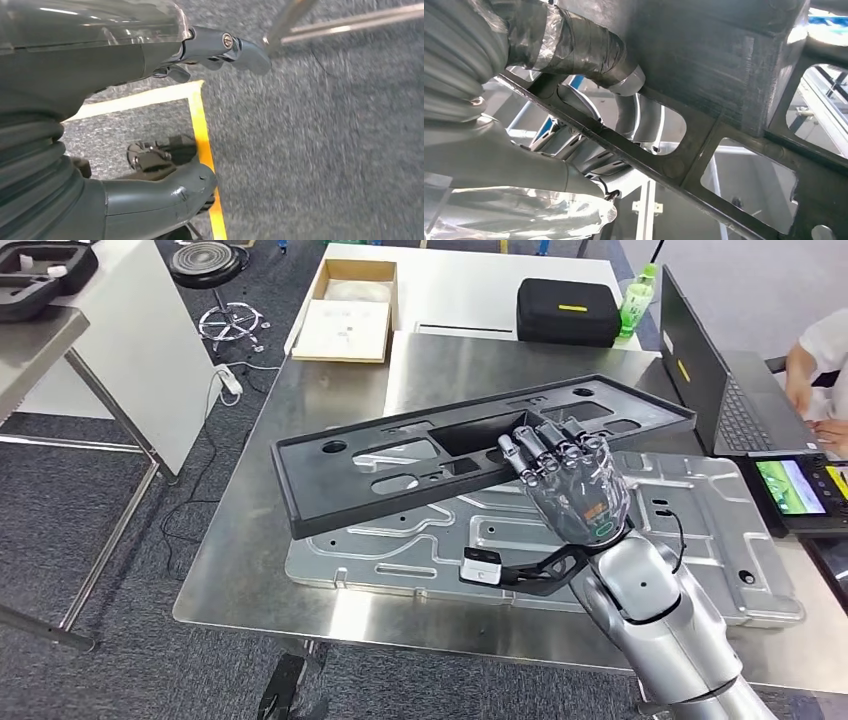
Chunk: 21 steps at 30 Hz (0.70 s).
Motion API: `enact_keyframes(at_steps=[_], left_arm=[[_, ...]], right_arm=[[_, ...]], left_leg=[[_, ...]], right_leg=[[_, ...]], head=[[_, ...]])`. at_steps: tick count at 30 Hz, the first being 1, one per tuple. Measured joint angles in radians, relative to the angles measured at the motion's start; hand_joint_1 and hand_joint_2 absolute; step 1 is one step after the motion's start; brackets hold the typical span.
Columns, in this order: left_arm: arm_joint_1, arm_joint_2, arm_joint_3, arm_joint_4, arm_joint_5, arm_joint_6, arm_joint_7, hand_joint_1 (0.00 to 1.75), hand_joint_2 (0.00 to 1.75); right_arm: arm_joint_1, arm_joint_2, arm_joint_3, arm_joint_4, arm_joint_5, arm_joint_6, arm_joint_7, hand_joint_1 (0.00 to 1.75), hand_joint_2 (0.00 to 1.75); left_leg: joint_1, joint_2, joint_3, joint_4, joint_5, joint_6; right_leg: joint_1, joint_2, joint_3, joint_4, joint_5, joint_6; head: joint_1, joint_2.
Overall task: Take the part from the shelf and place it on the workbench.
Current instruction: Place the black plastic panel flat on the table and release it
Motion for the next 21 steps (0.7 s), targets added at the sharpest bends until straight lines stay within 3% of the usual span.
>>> enact_keyframes(at_steps=[1, 2, 3, 5, 7, 9, 11, 13, 15, 17, 18, 19, 21], left_arm=[[0.001, 0.0, 0.0, 0.0, 0.0, 0.0, -0.003, 0.0, 1.75], [0.002, 0.001, 0.0, 0.0, 0.0, 0.0, -0.006, 0.0, 1.75], [0.003, 0.001, 0.0, 0.0, 0.0, -0.001, -0.008, 0.0, 1.75], [0.003, 0.001, -0.002, 0.0, -0.001, -0.003, -0.011, 0.0, 1.75], [0.001, 0.001, -0.005, 0.0, -0.003, -0.004, -0.014, 0.0, 1.75], [0.001, 0.002, -0.007, 0.0, -0.004, -0.007, -0.017, 0.0, 1.75], [0.001, 0.002, -0.008, 0.0, -0.003, -0.013, -0.02, 0.0, 1.75], [0.0, 0.003, -0.008, 0.0, -0.002, -0.016, -0.023, 0.0, 1.75], [0.001, 0.003, -0.008, 0.0, -0.001, -0.018, -0.024, 0.0, 1.75], [0.002, 0.004, -0.008, 0.0, 0.0, -0.018, -0.024, 0.0, 1.75], [0.003, 0.004, -0.008, 0.0, 0.0, -0.019, -0.024, 0.0, 1.75], [0.003, 0.005, -0.008, 0.0, 0.0, -0.019, -0.024, 0.0, 1.75], [0.002, 0.007, -0.008, 0.0, 0.001, -0.02, -0.025, 0.0, 1.75]], right_arm=[[0.004, 0.0, -0.003, 0.0, 0.0, 0.0, -0.007, 1.75, 1.75], [0.007, 0.001, -0.005, 0.0, 0.0, 0.0, -0.013, 1.75, 1.75], [0.01, 0.001, -0.008, 0.0, 0.0, 0.0, -0.016, 1.75, 1.75], [0.011, 0.001, -0.012, -0.002, 0.0, 0.0, -0.02, 1.75, 1.75], [0.011, 0.001, -0.016, -0.003, 0.0, 0.0, -0.022, 1.75, 1.75], [0.011, 0.001, -0.018, -0.004, 0.0, 0.0, -0.024, 1.75, 1.75], [0.012, 0.001, -0.019, -0.005, 0.0, 0.0, -0.026, 1.75, 1.75], [0.01, 0.002, -0.021, -0.006, 0.0, 0.0, -0.027, 1.75, 1.75], [0.009, 0.005, -0.021, -0.006, 0.0, 0.0, -0.03, 1.75, 1.75], [0.011, 0.006, -0.021, -0.006, 0.0, 0.0, -0.033, 1.75, 1.75], [0.012, 0.006, -0.021, -0.005, 0.0, 0.0, -0.034, 1.75, 1.75], [0.012, 0.006, -0.021, -0.005, 0.0, 0.0, -0.034, 1.75, 1.75], [0.012, 0.006, -0.023, -0.005, 0.0, 0.0, -0.03, 1.75, 1.75]], left_leg=[[0.0, 0.006, 0.0, 0.0, -0.001, 0.0], [0.0, 0.011, 0.001, 0.001, -0.002, 0.0], [0.0, 0.015, 0.002, 0.001, -0.003, -0.001], [0.001, 0.02, 0.008, 0.001, -0.008, -0.006], [-0.003, 0.023, 0.011, 0.002, -0.013, -0.016], [-0.007, 0.026, 0.012, 0.0, -0.015, -0.026], [-0.005, 0.026, 0.014, 0.002, -0.022, -0.038], [-0.003, 0.025, -0.009, 0.06, -0.059, -0.046], [-0.003, 0.024, -0.073, 0.192, -0.122, -0.049], [-0.003, 0.023, -0.126, 0.29, -0.146, -0.05], [-0.003, 0.023, -0.129, 0.286, -0.129, -0.049], [-0.003, 0.023, -0.113, 0.244, -0.095, -0.045], [-0.005, 0.02, -0.055, 0.108, -0.024, -0.034]], right_leg=[[-0.003, -0.007, -0.026, 0.053, -0.017, 0.004], [-0.007, -0.01, -0.039, 0.077, -0.017, 0.007], [-0.01, -0.013, -0.031, 0.061, 0.002, 0.009], [-0.014, -0.018, 0.035, -0.066, 0.066, 0.008], [-0.008, -0.023, 0.091, -0.175, 0.099, -0.001], [-0.001, -0.021, 0.102, -0.195, 0.096, -0.013], [-0.004, -0.018, 0.105, -0.198, 0.096, -0.025], [-0.007, -0.018, 0.11, -0.205, 0.098, -0.04], [-0.005, -0.017, 0.112, -0.205, 0.095, -0.051], [0.0, -0.014, 0.112, -0.202, 0.092, -0.055], [0.002, -0.012, 0.113, -0.2, 0.091, -0.056], [0.003, -0.01, 0.115, -0.198, 0.089, -0.056], [0.007, -0.007, 0.117, -0.192, 0.084, -0.052]], head=[[0.0, 0.0], [0.0, 0.0], [0.0, 0.0], [0.0, 0.0], [0.0, 0.0], [0.0, 0.0], [0.0, 0.0], [-0.001, 0.0], [-0.002, 0.0], [-0.002, 0.0], [-0.002, 0.0], [-0.002, 0.0], [-0.002, 0.0]])
